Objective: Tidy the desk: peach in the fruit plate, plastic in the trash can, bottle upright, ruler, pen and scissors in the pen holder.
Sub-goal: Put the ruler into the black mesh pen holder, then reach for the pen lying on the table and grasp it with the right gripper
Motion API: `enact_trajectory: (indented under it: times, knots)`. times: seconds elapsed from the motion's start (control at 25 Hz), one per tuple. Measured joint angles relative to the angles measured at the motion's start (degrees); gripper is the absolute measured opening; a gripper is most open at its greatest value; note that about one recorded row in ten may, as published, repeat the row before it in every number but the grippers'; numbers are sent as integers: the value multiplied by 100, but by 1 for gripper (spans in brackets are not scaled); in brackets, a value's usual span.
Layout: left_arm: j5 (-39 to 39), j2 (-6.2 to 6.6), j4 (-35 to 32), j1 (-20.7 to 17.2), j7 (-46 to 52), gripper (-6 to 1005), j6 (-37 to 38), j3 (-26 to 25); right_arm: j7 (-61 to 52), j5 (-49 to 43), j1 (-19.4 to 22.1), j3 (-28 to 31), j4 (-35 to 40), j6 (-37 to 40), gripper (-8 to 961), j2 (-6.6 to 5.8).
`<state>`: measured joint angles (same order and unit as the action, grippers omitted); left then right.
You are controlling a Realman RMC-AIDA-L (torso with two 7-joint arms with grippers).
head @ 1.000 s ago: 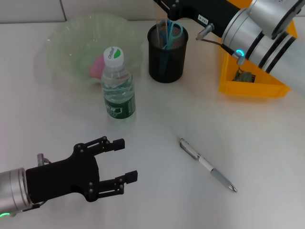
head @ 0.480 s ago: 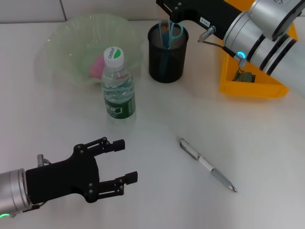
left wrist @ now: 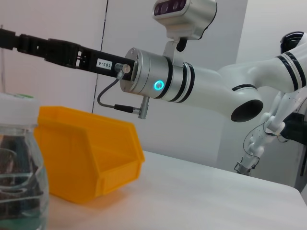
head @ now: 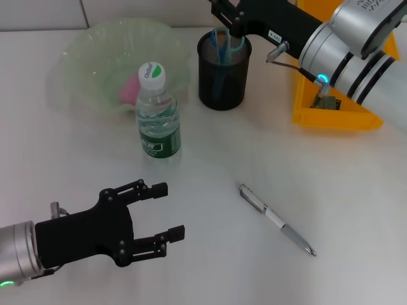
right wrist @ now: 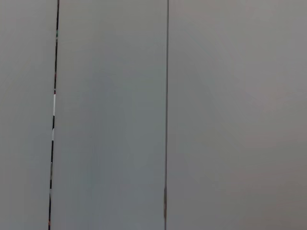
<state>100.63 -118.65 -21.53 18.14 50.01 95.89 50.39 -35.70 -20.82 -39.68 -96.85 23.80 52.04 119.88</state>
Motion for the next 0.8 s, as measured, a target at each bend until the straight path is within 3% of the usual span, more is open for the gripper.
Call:
enact_trajectory:
  times: [0.24, 0.52, 0.6, 0.72, 0.8]
  knots:
    - [0, 0, 0, 20, -13, 795, 0, -17, 4, -35, -31, 0, -93, -3, 391, 0]
    - [0, 0, -2, 23, -16, 795, 0, -21, 10, -21, -11, 10, -74, -1, 555, 0]
    - [0, 0, -9, 23, -19, 795, 0, -20, -1, -8, 38, 52, -22, 33, 561, 0]
    - [0, 0, -25, 23, -26, 795, 9, -21, -218, -41, 436, 95, 600, 26, 569, -43]
    - [0, 2, -31, 23, -23, 795, 31, -21, -649, -306, 867, 100, 1401, -209, 575, -147]
